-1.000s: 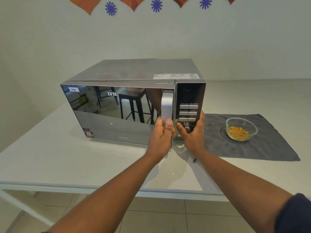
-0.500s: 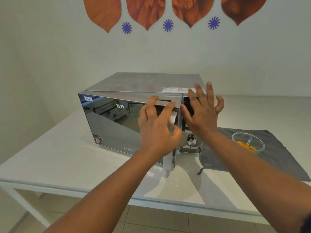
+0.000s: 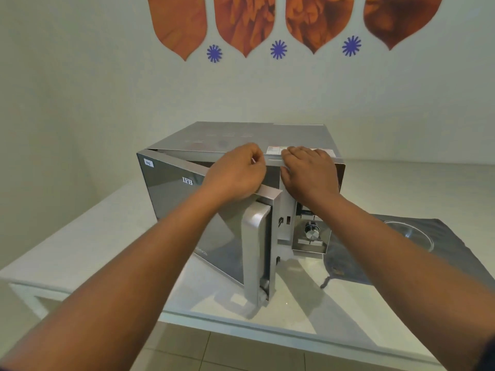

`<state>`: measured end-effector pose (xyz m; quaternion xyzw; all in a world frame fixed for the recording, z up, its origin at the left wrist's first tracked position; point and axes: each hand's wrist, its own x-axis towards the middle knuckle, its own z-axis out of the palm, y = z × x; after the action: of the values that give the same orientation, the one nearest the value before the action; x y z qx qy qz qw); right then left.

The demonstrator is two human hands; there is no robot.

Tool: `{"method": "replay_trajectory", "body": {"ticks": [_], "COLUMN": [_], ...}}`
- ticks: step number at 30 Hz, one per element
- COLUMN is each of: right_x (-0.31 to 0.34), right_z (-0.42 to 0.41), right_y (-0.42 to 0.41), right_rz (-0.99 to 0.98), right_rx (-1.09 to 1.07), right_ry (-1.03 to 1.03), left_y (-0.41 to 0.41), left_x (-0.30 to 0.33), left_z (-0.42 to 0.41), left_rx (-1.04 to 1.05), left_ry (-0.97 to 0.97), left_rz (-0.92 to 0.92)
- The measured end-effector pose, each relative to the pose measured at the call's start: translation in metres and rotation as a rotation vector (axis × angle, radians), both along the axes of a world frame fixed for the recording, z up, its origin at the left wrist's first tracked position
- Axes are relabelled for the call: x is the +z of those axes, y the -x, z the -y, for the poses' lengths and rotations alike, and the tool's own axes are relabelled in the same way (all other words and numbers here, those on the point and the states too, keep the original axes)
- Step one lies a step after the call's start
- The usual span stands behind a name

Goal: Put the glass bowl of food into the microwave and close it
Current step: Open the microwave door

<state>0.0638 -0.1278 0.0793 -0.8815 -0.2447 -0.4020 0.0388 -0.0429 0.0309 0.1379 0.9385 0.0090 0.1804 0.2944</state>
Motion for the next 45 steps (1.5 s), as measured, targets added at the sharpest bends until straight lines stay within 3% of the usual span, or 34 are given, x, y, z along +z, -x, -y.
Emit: {"method": "replay_trajectory", "body": {"ticks": [3, 11, 23, 32, 39, 45], "right_x": [0.007, 0.02, 0.017, 0.013, 0.011, 0.006], "right_z": [-0.008, -0.036, -0.055, -0.061, -0.061, -0.062], "right_y": [0.0, 0.008, 0.013, 0.015, 0.016, 0.015], "right_rz": [-0.067, -0.133, -0.171, -0.183, -0.18, -0.169], "right_rx": [0.006, 0.049, 0.0, -0.011, -0.008, 0.001], "right_ry": [0.038, 0.154, 0.08, 0.015, -0.001, -0.025], "left_y": [-0.009, -0.021, -0.024, -0.001, 0.006, 0.018], "left_x": [0.015, 0.019, 0.015, 0.028, 0.014, -0.011], "left_z": [-0.014, -0.068, -0.119, -0.138, -0.16, -0.189], "left_rx": [0.05, 0.324, 0.635, 0.406, 0.607, 0.592], "left_ry": [-0.042, -0.628, -0.59, -0.813, -0.704, -0.631], "left_rz": [-0.193, -0.485, -0.705, -0.774, -0.637, -0.241]}}
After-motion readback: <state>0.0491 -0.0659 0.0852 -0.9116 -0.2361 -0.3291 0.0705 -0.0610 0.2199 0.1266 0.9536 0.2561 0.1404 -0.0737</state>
